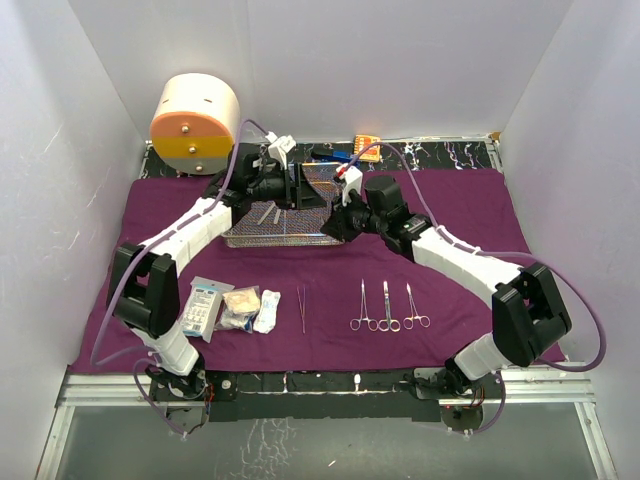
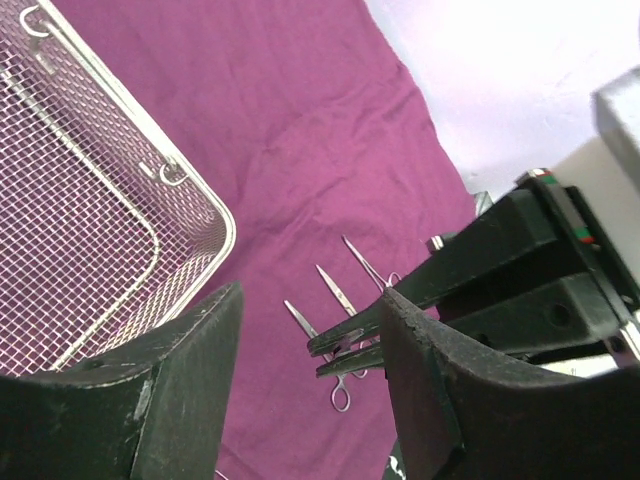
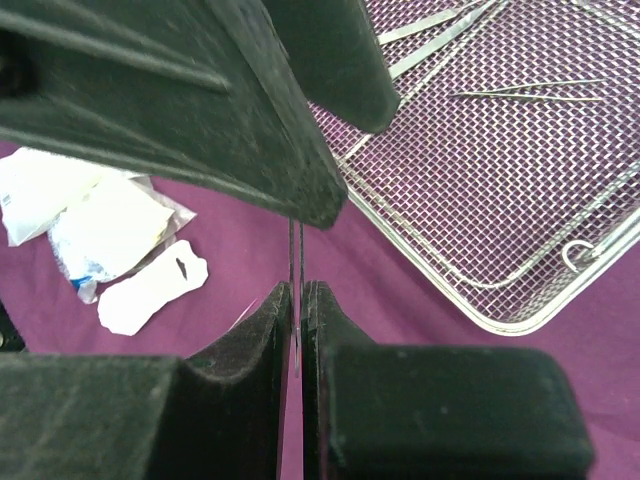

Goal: Open and lay out the surgical kit
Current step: Place the medical item in the surgical kit.

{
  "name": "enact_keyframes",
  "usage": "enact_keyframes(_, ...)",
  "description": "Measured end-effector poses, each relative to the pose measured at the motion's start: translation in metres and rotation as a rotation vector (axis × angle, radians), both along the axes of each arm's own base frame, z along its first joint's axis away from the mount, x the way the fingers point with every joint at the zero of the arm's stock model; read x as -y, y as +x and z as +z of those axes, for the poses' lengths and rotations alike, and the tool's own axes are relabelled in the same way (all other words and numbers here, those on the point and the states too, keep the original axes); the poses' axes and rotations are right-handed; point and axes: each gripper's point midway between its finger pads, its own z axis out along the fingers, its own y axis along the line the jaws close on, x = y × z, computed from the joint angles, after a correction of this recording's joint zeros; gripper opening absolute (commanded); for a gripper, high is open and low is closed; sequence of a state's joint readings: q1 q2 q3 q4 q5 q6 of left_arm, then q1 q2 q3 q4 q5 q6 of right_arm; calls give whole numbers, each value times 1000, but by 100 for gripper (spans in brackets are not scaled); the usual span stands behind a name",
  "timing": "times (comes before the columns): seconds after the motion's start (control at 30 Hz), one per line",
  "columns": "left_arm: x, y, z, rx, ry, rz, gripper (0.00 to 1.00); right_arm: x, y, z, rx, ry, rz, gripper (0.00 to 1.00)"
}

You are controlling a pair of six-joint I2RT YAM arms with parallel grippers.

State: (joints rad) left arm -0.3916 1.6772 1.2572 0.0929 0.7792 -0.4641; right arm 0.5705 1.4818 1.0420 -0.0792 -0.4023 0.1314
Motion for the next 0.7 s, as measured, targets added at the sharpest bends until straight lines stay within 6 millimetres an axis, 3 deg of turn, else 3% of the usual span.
enact_keyframes(0.13,3,1,-8,-20,55,26,52,2,7,2,14,-24,-40,0)
enact_keyframes(0.37,7,0,-18,18,143,22,40,1,14,-10,-14,-70,-69,0)
enact_keyframes(0.5,9,3,-21,79,197,7,30,1,12,-19,-38,-96,-68,0)
enact_keyframes(0.7,9,2,-30,134,272,-14,24,2,10,-23,-47,-110,-65,0)
